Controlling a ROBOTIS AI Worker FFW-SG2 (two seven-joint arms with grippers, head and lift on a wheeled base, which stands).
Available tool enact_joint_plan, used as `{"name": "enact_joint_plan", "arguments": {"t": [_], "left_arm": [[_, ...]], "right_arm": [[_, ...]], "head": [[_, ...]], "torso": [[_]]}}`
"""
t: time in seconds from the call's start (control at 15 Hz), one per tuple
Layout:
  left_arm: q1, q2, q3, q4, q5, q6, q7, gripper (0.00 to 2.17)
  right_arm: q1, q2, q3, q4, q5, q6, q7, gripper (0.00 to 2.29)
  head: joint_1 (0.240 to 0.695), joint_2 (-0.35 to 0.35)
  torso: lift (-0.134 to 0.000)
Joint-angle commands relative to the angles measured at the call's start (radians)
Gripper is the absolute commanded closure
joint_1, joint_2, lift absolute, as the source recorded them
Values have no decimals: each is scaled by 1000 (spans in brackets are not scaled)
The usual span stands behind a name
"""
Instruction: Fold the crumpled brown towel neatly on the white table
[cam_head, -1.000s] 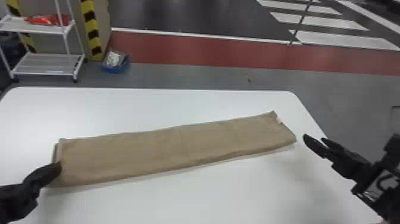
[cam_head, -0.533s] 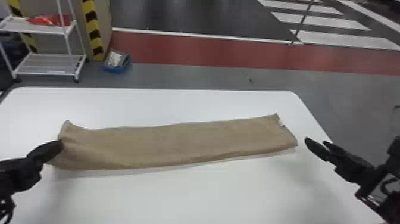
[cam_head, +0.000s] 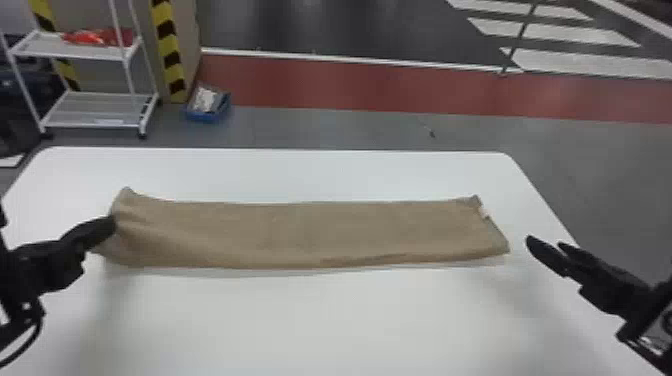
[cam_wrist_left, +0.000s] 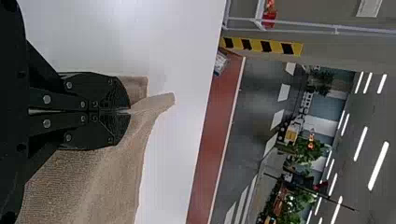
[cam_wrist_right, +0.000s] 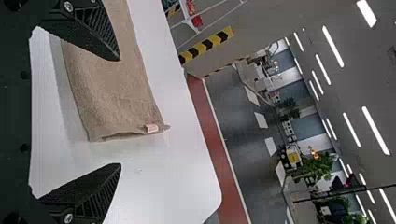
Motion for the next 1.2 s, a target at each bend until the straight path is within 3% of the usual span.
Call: {"name": "enact_joint_plan", "arguments": {"t": [0.0, 0.13, 0.2, 0.27, 0.33, 0.67, 0.8, 0.87, 1.0, 1.13], "left_arm": [[27, 3, 7, -20, 8, 9, -5, 1447], [51, 3, 7, -34, 8, 9, -10, 1430], [51, 3, 7, -34, 8, 6, -10, 1160], [56, 3, 10, -38, 8, 0, -10, 481], [65, 2, 22, -58, 8, 0, -10, 53], [105, 2, 68, -104, 36, -92, -2, 16], [140, -4, 102, -129, 106, -92, 4, 26], [159, -9, 107, -134, 140, -95, 10, 26], [177, -12, 85, -146, 140, -92, 61, 26], [209, -15, 79, -175, 149, -86, 75, 26]], "right_arm": [[-11, 0, 8, 6, 5, 0, 0, 83], [-20, 0, 11, 17, 5, 0, -2, 83], [-23, 0, 12, 20, 6, -3, -2, 83], [-26, 0, 14, 22, 6, -3, -2, 83], [-26, 2, 15, 22, 1, -3, 0, 83], [-26, 10, 28, 20, -6, -9, 0, 83], [-26, 33, 66, 3, -8, -52, -2, 90], [-26, 50, 110, -1, 0, -147, -17, 93], [-68, 76, 219, -1, 37, -221, -20, 90], [-129, 128, 351, 25, 143, -365, -31, 103]], "head": [[695, -142], [695, -138], [695, -139], [695, -141], [695, -141], [695, -120], [695, -106], [695, -94], [695, -56], [695, -13]], "torso": [[-124], [-124], [-124], [-124], [-124], [-124], [-124], [-124], [-124], [-124]]}}
